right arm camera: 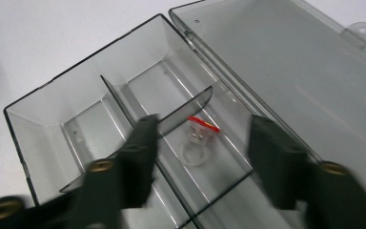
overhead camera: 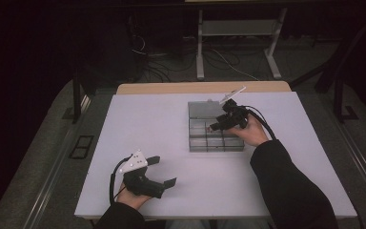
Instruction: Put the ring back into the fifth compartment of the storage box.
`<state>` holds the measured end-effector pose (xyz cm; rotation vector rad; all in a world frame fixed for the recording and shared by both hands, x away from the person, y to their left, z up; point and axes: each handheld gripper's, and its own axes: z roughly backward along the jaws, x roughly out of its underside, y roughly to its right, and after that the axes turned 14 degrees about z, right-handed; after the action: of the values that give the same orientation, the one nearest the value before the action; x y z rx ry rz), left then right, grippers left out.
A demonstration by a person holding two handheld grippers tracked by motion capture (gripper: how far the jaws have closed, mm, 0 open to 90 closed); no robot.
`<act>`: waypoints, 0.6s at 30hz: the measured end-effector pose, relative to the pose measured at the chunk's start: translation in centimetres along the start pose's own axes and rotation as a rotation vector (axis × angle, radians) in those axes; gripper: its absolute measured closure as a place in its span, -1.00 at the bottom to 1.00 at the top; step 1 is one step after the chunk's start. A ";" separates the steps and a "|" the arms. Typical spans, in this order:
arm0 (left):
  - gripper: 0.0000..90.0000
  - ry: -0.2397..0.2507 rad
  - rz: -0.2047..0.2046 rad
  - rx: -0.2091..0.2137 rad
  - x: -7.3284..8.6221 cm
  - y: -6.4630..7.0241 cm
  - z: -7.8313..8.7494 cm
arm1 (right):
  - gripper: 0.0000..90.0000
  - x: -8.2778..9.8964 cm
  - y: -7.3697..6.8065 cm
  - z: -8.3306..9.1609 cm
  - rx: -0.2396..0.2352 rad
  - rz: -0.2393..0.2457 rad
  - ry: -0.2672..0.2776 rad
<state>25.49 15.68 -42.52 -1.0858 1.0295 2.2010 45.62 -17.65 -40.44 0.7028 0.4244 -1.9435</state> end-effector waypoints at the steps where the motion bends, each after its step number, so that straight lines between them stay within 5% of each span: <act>1: -1.00 0.000 0.004 -0.001 0.0 0.0 0.0 | -0.24 0.0 -0.1 0.2 0.011 0.002 0.000; 10: -1.00 0.006 0.011 0.002 0.0 0.0 0.1 | -0.98 0.1 -1.1 2.3 0.030 -0.029 0.036; 18: -1.00 0.009 0.011 0.009 0.0 0.1 0.2 | -1.00 0.6 -2.3 5.3 0.043 -0.053 0.091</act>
<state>25.33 15.78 -42.44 -1.0900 1.0506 2.2005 41.81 -20.02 -36.79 0.8178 0.4622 -1.9805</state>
